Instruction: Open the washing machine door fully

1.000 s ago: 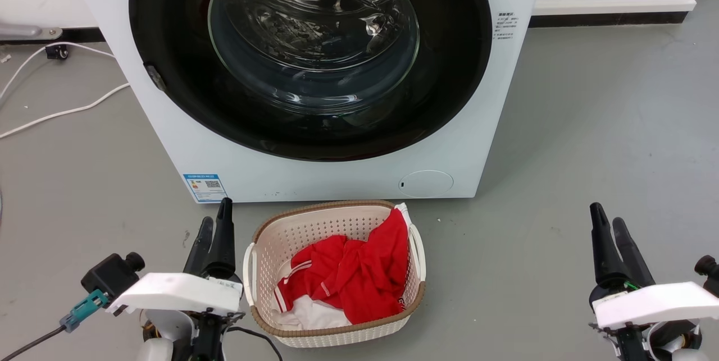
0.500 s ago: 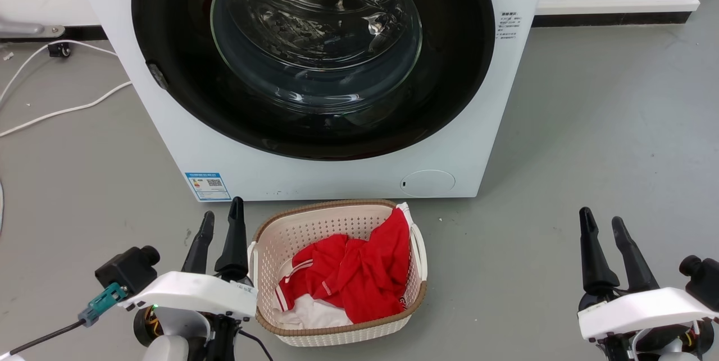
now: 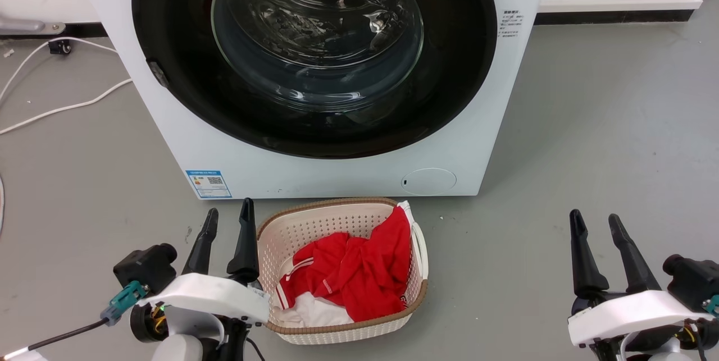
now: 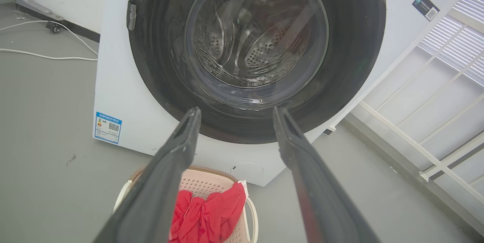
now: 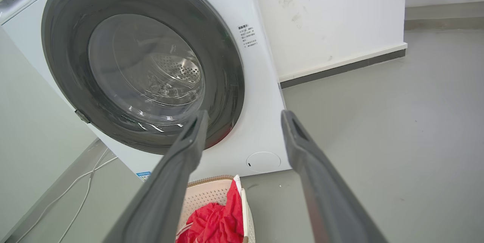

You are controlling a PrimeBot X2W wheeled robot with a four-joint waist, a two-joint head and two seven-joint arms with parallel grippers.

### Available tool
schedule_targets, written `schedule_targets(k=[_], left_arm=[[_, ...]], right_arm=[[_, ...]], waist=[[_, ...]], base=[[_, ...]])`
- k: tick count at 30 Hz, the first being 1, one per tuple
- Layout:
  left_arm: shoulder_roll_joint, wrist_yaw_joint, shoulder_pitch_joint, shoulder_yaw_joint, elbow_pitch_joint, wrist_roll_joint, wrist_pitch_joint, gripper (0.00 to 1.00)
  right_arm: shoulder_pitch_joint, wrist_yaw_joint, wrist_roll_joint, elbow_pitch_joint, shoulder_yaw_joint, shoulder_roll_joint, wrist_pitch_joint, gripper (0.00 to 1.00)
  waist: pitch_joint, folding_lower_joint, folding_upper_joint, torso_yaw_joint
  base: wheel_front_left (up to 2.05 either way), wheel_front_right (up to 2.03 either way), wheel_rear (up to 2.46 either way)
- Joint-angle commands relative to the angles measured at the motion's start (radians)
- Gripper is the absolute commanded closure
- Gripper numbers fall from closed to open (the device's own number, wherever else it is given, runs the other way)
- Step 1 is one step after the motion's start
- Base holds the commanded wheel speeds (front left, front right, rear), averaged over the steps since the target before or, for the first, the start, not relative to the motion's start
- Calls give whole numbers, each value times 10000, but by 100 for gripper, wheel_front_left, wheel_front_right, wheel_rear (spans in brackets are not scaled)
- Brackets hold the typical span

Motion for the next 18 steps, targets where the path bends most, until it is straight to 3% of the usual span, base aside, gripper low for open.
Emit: schedule_targets(k=[1,18], left_arm=[[31,53,-132,-47,-63,343,-116,0],[35,95,-85,-256,39,2126,-531,0]], right_arm=[[30,14,-365,-148,25,8,-108,0],[114,17,-2170,-233,103,18,-434,0]], waist=[[12,-2,0,7],[27,-2,0,60]], base=[[0,0,0],[0,0,0]])
